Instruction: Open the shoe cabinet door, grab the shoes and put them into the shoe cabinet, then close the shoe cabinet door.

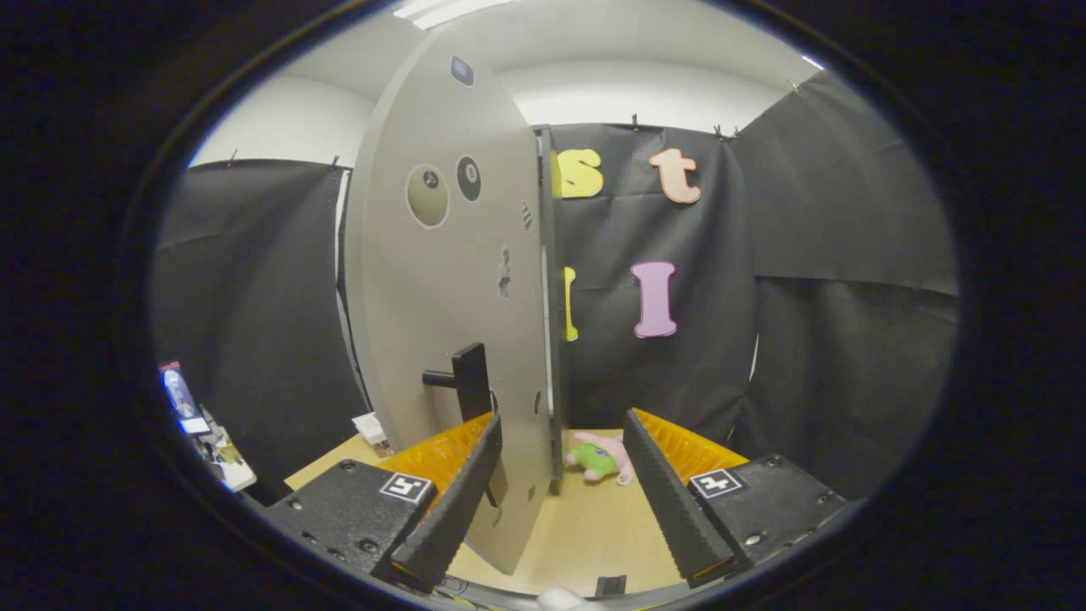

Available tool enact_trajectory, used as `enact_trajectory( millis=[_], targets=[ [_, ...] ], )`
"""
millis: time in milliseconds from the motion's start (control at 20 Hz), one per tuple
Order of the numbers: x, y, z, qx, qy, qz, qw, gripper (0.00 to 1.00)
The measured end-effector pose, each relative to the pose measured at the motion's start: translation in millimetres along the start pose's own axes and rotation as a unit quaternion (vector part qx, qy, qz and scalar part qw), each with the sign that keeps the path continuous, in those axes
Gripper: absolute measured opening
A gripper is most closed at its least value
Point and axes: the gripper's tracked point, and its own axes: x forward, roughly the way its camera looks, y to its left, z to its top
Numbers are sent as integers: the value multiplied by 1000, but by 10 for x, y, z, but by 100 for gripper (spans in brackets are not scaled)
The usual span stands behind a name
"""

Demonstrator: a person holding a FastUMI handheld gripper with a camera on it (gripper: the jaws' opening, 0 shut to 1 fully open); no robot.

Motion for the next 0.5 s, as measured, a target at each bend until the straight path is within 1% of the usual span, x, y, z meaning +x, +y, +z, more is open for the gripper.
enact_trajectory(
  millis=[250, 500],
  targets=[
    [75, 485, -41, 17, -4, -13, 1000, 96],
    [250, 1041, -131, 19, -7, -22, 1000, 96]
  ],
)
